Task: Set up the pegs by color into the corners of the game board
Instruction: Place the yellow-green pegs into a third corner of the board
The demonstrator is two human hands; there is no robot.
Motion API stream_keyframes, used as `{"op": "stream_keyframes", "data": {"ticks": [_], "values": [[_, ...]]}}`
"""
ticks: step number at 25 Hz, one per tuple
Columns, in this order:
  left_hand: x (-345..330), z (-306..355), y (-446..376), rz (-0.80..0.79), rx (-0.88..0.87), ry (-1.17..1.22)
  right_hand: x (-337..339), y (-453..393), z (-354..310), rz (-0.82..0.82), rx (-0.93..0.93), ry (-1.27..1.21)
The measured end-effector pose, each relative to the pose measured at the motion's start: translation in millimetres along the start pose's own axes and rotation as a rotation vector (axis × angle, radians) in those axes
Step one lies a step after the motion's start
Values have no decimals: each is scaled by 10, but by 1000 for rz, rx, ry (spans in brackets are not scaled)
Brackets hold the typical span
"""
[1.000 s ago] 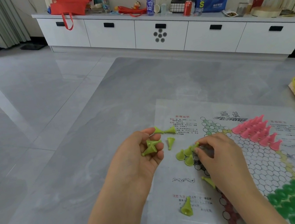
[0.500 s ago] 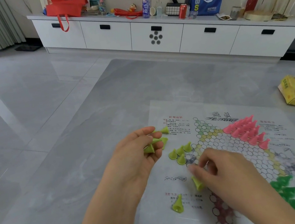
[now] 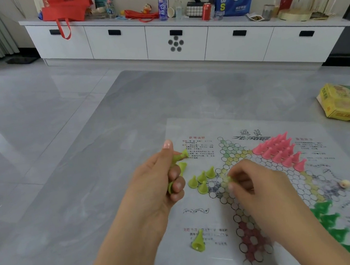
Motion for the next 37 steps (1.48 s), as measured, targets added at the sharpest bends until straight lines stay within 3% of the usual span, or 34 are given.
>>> {"op": "stream_keyframes", "data": {"ticks": [6,14,27,30,35,37], "values": [[35,-7,-26,-11,-14,-46,-181,-116,102,103,-23,-41],[143,36,-32,-5,-141,-169,-335,-135,80,107,17,9],[163,55,-22,6,-155,-214,-368,-129,81,102,51,85],[172,25,-37,-5,-183,-329,-380,-128,97,87,60,103],[136,-81,-58,-93,-330,-651,-137,-86,-12,166,27,-145],[105,-95,-42,-128,-408,-742,-51,-63,-126,52,12,-380]]}}
Point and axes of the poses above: each hand's wrist, its own y-axis away from the middle knuckle, its own x-axis out of the back of the hand, z = x × y, the point moved 1 cm from there along -y, towards the middle knuckle, and after that the axes turned 6 degrees about z, right-handed, at the moved point
